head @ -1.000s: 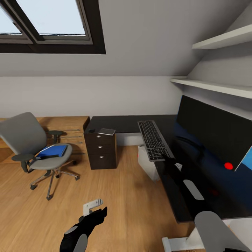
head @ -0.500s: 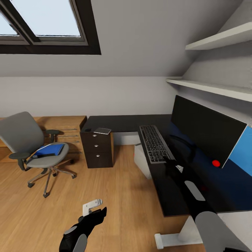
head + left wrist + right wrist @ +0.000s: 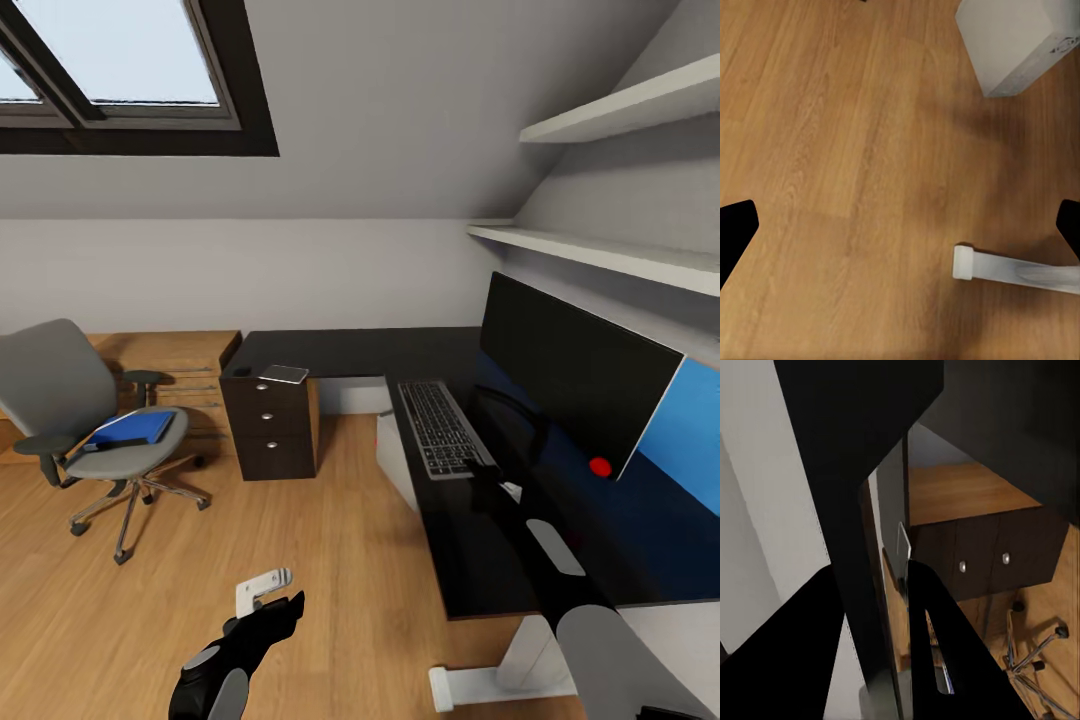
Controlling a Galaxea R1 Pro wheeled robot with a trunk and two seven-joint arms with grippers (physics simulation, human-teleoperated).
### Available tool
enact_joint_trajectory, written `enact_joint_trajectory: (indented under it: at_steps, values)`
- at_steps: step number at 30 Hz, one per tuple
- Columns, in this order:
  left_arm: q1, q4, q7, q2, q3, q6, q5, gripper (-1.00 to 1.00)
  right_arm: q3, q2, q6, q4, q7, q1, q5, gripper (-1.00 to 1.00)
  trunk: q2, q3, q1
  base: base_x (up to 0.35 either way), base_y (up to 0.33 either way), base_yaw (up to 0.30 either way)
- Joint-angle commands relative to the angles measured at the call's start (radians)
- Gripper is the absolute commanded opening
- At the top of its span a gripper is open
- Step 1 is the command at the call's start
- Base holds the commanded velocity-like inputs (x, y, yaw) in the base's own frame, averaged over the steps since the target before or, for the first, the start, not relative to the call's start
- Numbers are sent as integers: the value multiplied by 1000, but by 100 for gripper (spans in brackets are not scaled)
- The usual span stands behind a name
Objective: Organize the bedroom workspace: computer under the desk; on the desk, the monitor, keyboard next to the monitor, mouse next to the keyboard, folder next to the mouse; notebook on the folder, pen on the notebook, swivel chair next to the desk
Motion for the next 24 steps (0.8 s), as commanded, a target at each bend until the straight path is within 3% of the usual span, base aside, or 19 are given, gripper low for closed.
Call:
enact_joint_trajectory:
  at_steps: [1, 12, 18, 24]
  values:
    - [-1, -1, 10, 0, -1, 2, 11, 100, -3, 1, 6, 1, -2, -1, -7, -100, -1, -1, 0, 0, -2, 0]
    - [-1, -1, 9, 20, 2, 2, 14, 100, -2, 2, -21, 5, -32, -1, -6, -100, -1, -1, 0, 142, -142, 0]
    - [-1, -2, 8, 20, 36, 8, 16, 100, 0, 6, -47, 6, -33, -1, -7, -100, -1, -1, 0, 9, -9, 0]
    - [-1, -4, 7, 20, 44, 9, 17, 100, 0, 7, -48, 7, -33, -1, -7, -100, -1, -1, 0, 58, -11, 0]
